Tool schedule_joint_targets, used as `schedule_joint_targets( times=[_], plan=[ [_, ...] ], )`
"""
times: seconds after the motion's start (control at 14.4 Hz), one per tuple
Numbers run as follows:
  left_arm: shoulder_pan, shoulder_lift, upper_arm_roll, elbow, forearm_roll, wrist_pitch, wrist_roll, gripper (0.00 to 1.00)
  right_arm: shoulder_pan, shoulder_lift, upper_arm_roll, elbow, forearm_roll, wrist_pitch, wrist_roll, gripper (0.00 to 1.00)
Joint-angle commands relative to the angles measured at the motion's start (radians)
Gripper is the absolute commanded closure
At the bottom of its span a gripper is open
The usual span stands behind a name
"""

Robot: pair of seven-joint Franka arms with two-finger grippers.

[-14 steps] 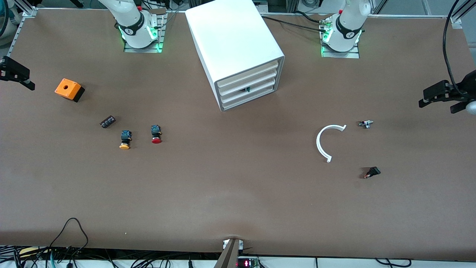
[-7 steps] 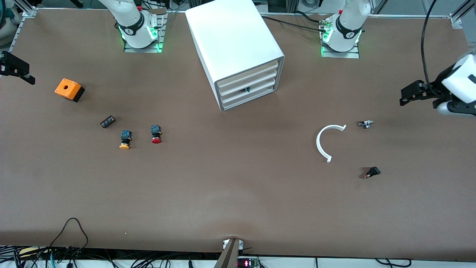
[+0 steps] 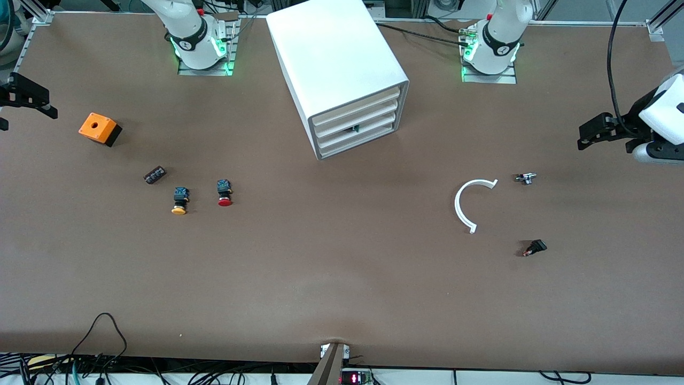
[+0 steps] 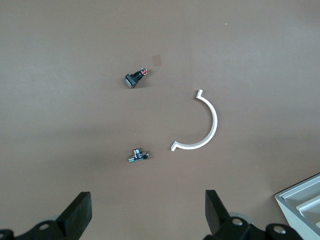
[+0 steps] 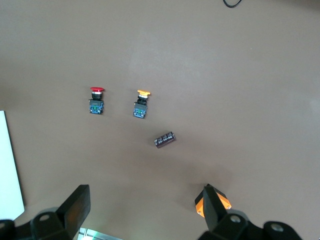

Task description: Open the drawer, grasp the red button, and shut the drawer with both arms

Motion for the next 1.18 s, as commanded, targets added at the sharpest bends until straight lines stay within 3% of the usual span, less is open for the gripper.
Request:
schedule_joint_targets(
  times=[0.0, 0.56, 1.11],
  plan=[
    [-0.001, -0.019, -0.004, -0.020, 0.013, 0.022, 0.001, 0.00, -0.004, -0.001, 0.007, 0.009, -0.014, -0.026, 0.001, 0.00],
    [-0.016, -0.008, -0.006, -0.016, 0.026, 0.029, -0.008, 0.00, -0.004, -0.001, 0.009, 0.009, -0.014, -0.029, 0.001, 0.00],
    [-0.102, -0.019, 0.055, -0.019, 0.027, 0.020, -0.006, 0.00, -0.004, -0.001, 0.009, 0.009, -0.011, -0.029, 0.001, 0.00]
  ],
)
